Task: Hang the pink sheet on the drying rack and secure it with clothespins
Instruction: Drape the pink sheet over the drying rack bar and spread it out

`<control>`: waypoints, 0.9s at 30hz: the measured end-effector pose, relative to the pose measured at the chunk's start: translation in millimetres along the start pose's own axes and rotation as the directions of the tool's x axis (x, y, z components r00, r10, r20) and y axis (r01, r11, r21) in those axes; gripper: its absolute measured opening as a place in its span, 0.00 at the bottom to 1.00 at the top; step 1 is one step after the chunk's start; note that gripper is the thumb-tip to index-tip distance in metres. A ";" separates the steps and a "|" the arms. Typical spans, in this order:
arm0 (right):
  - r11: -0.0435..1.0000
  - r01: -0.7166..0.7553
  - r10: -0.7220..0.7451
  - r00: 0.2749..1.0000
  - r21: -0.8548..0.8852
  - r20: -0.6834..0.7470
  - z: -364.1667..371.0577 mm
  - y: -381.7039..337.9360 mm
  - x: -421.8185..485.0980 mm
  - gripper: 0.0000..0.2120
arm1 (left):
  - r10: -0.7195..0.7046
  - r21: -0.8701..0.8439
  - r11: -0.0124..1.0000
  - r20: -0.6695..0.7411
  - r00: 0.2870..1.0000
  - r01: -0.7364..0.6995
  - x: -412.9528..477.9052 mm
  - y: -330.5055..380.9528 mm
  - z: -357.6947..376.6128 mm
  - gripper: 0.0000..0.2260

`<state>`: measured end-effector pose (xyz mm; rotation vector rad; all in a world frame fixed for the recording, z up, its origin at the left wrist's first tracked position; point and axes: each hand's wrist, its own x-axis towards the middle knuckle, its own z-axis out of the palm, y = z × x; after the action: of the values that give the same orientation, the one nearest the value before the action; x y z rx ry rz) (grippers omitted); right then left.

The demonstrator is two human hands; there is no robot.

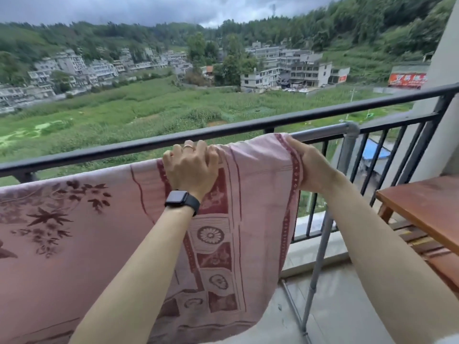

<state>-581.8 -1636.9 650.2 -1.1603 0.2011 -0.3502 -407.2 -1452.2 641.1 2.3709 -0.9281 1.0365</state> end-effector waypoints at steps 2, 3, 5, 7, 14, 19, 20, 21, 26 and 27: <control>0.996 0.086 -0.082 0.993 0.034 -0.090 -14.8 -21.8 -8.2 0.17 | 0.009 -0.003 1.000 0.006 1.000 -0.009 -0.5 -6.8 0.4 0.16; 0.984 0.166 -0.155 0.976 0.066 -0.154 -24.5 -33.3 -12.5 0.15 | 0.004 0.002 1.000 0.001 1.000 -0.004 0.4 -8.5 0.6 0.17; 0.944 0.304 -0.267 0.932 0.129 -0.245 -46.9 -51.3 -20.7 0.11 | -0.029 0.010 1.000 -0.020 0.999 0.029 1.2 -7.9 3.1 0.18; 0.922 0.359 -0.312 0.910 0.145 -0.272 -69.0 -51.9 -25.1 0.10 | -0.071 0.016 0.997 -0.030 0.997 0.071 1.3 -3.8 4.2 0.19; 1.000 -0.007 0.007 0.998 0.003 -0.067 -91.0 -18.2 -33.4 0.20 | -0.082 0.063 0.995 0.012 0.997 0.081 9.9 48.6 -6.7 0.21; 0.977 -0.026 -0.001 0.992 -0.210 -0.129 -99.6 -46.8 -35.7 0.15 | 0.073 0.000 0.997 0.138 0.988 -0.074 13.0 114.3 2.1 0.21; 0.987 0.042 -0.074 0.977 -0.158 -0.199 -108.5 -57.7 -38.5 0.12 | 0.078 -0.001 0.997 0.131 0.988 -0.079 11.1 115.8 6.3 0.21; 0.989 0.119 -0.139 0.948 -0.087 -0.285 -119.8 -68.6 -40.0 0.11 | 0.081 -0.004 0.997 0.097 0.992 -0.081 8.2 114.4 10.4 0.22; 0.964 0.157 -0.250 0.803 -0.214 -0.541 -168.7 -65.9 -36.9 0.14 | 0.053 0.040 0.998 0.012 0.999 -0.054 7.6 113.3 24.9 0.19; 0.960 0.095 -0.225 0.824 -0.265 -0.519 -168.0 -55.2 -36.6 0.15 | 0.037 0.049 0.998 0.011 0.999 -0.038 9.6 117.0 25.9 0.19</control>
<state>-680.9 -1787.1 634.6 -1.2856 0.6631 -0.8299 -471.9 -1553.5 641.5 2.4092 -0.9650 1.0738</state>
